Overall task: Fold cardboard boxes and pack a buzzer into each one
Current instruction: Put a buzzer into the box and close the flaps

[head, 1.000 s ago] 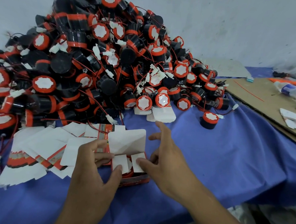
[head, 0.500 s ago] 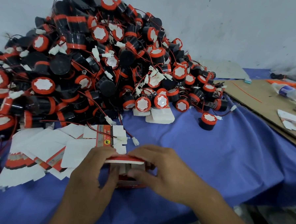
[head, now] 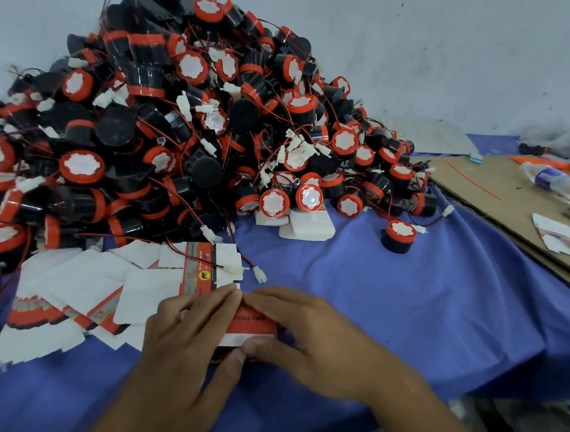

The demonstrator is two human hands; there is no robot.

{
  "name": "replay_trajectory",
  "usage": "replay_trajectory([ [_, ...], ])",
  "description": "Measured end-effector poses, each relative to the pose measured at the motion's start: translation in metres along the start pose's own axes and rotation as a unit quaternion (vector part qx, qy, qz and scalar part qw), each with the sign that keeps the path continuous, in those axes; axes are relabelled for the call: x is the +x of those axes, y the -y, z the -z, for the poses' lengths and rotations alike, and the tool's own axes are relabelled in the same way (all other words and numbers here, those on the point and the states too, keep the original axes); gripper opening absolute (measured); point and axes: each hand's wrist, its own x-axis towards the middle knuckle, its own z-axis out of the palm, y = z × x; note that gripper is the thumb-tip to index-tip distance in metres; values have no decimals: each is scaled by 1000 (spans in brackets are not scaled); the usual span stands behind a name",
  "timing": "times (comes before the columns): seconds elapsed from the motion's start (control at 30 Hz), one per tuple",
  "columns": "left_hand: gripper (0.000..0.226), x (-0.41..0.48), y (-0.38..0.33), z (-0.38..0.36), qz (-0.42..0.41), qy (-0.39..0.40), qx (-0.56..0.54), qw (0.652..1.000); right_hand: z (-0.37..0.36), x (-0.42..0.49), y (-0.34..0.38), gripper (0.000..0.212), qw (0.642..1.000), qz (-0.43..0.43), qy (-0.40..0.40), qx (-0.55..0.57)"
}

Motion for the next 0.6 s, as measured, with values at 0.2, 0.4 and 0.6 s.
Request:
replay_trajectory([
  [0.2, 67, 6, 9, 6, -18, 7, -50, 999, 0, -1, -1, 37, 1000, 2, -13, 3],
  [0.4, 54, 6, 17, 10, 23, 17, -164, 986, -3, 0, 0, 32, 1000, 1, -18, 2],
  [0.6, 48, 6, 18, 15, -6, 13, -151, 988, -11, 0, -1, 35, 999, 3, -18, -39],
])
